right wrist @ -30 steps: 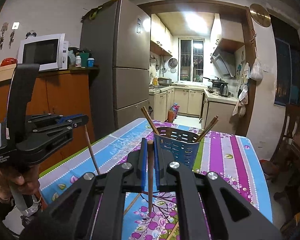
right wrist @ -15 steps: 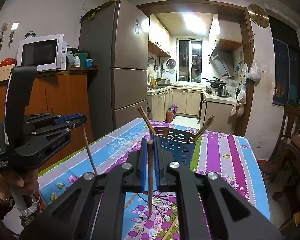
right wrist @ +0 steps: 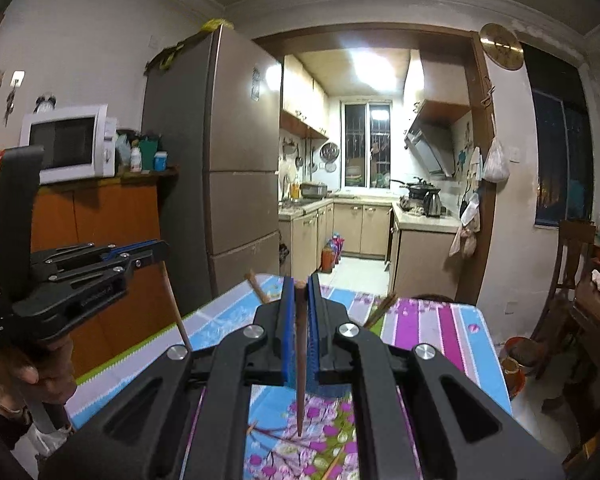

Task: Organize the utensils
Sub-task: 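Lift both held chopsticks and carry them above the blue holder, then lower both chopsticks into the blue holder and open both tools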

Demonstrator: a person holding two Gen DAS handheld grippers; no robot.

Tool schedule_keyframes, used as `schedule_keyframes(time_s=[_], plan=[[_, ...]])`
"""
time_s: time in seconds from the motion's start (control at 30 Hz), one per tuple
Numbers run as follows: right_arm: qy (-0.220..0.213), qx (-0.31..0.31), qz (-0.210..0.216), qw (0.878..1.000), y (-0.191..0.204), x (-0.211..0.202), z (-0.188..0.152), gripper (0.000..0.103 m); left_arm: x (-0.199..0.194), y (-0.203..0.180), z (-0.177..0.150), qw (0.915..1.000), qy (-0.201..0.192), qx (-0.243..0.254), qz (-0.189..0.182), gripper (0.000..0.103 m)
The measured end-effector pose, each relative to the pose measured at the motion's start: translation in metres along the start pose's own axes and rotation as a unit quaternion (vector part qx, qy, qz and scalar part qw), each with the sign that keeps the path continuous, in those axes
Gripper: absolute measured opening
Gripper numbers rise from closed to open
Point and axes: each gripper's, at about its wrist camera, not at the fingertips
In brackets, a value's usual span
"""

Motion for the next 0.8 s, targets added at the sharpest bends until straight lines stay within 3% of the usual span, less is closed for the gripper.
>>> schedule_keyframes(time_s=[0.2,0.47,0.57,0.8], plan=[[-0.045,0.009,-0.002,0.999,-0.007,0.011,0.034,0.005,0.012,-0.008,0.055,0.9966,-0.066,-0.007,-0.05,0.008],[-0.093,0.009,-0.023,0.995,-0.015,0.055,0.063,0.005,0.058,-0.014,0.084,0.9885,-0.135,-0.001,-0.068,0.008],[-0.091,0.017,-0.03,0.995,-0.022,0.079,0.063,0.005,0.085,-0.017,0.084,0.9875,-0.145,0.006,-0.06,0.008],[-0.066,0.051,-0.037,0.996,-0.045,0.127,0.049,0.005,0.147,-0.007,0.063,0.9901,-0.119,-0.007,-0.074,0.008]])
Point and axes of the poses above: each gripper's, at about its wrist camera, not at the fingertips, and x roughly the way its jaws point, y to its left, z to its top, and after that the axes turned 5 degrees about -z, right-handed
